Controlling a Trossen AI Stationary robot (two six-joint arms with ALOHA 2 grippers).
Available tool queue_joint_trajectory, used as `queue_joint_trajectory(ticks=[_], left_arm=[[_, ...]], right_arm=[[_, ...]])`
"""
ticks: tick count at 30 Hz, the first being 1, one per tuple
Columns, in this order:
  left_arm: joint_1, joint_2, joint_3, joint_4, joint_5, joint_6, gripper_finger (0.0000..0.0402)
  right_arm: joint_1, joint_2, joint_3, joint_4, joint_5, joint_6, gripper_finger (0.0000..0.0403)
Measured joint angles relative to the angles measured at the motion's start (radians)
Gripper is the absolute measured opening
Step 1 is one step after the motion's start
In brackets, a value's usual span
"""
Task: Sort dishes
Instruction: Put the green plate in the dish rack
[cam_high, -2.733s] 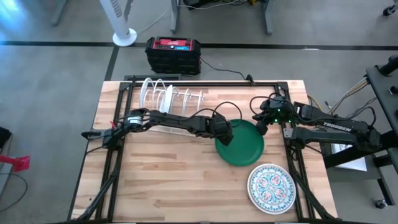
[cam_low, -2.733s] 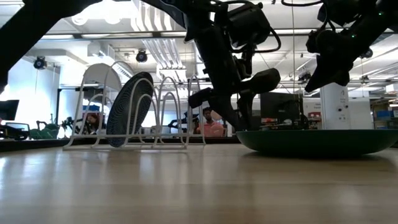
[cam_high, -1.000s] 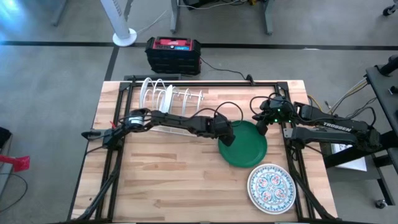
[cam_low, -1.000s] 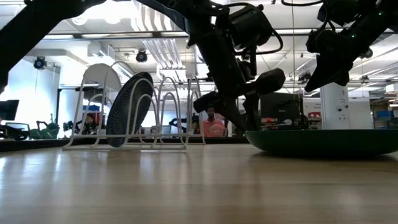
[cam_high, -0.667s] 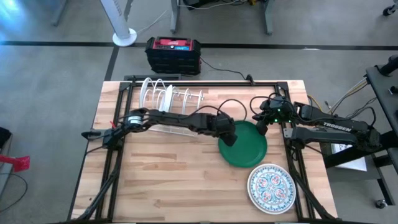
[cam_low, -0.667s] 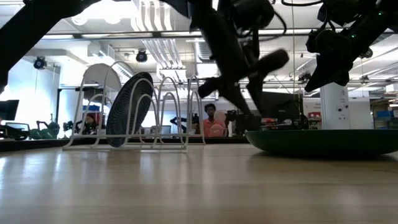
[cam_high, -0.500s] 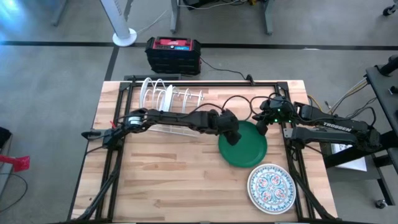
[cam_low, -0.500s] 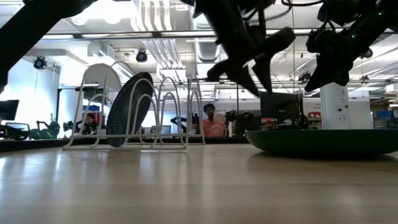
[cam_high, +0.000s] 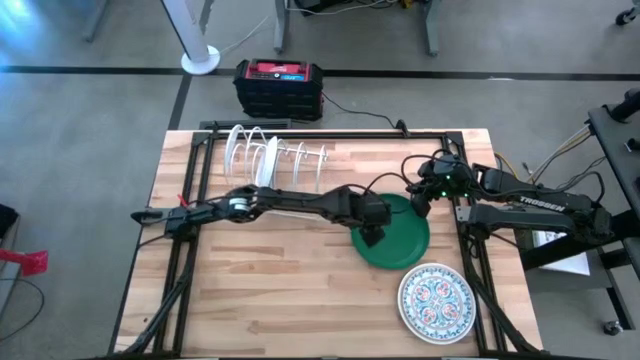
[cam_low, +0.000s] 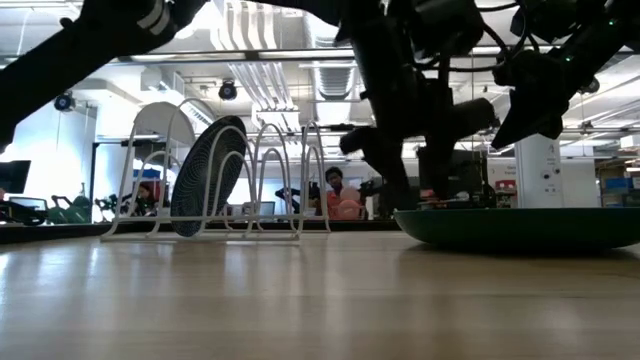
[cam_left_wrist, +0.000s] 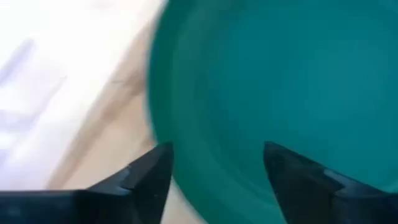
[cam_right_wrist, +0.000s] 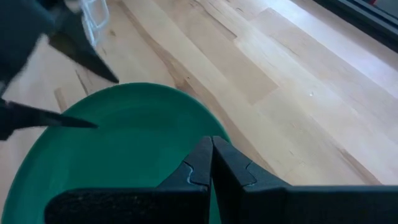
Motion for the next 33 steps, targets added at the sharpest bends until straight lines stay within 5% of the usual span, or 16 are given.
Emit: queue_joint_trajectory(ticks=[7,25,33], left_arm=[[0.004,-0.031,-0.048,-0.021,0.001,-0.097,0.0273],[0.038,-0.021,-0.126,0.03,0.003,-0.145,0.0213],[0.037,-0.021,-0.181,0.148,0.081,-0.129,0.0209]], right_arm=[[0.002,0.001,0.0,0.002,-0.001,0.001,0.0],[0.005,0.001,0.0,0.002,-0.001,0.003,0.0],[0.005,0.001,0.0,0.002,-0.001,0.002,0.0]])
